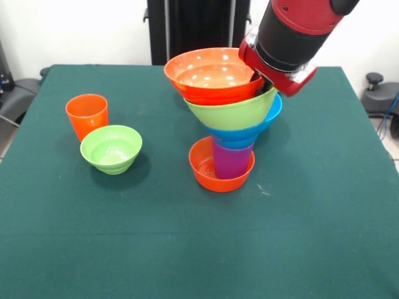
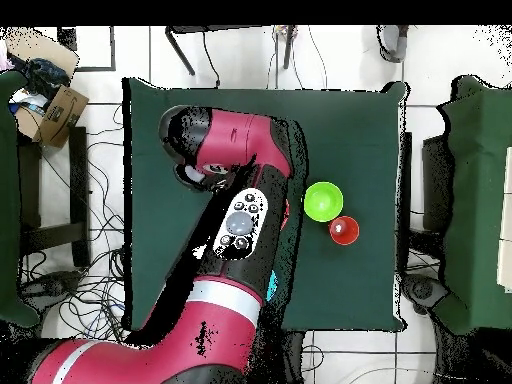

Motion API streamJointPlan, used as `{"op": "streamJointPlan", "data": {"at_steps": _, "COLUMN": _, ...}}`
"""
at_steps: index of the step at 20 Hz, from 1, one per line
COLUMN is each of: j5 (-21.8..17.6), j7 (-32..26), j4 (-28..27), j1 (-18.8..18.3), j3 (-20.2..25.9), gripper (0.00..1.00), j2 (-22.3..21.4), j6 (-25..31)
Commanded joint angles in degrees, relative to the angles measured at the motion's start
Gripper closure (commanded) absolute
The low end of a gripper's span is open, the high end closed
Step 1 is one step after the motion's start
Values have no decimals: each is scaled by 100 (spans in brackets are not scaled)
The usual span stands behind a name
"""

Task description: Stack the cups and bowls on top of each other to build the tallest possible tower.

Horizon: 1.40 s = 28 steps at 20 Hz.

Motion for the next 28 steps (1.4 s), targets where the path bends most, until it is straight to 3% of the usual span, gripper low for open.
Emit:
{"op": "streamJointPlan", "data": {"at_steps": 1, "j5": 142, "j7": 976, "j4": -306, "j1": -25, "j3": 543, "gripper": 100, "j2": 348, "j6": -70}}
{"op": "streamJointPlan", "data": {"at_steps": 8, "j5": 139, "j7": 997, "j4": -385, "j1": -2, "j3": 515, "gripper": 100, "j2": 391, "j6": -20}}
{"op": "streamJointPlan", "data": {"at_steps": 9, "j5": 120, "j7": 982, "j4": -410, "j1": 2, "j3": 495, "gripper": 0, "j2": 403, "j6": -17}}
{"op": "streamJointPlan", "data": {"at_steps": 28, "j5": 112, "j7": 860, "j4": -393, "j1": -23, "j3": 465, "gripper": 0, "j2": 318, "j6": 95}}
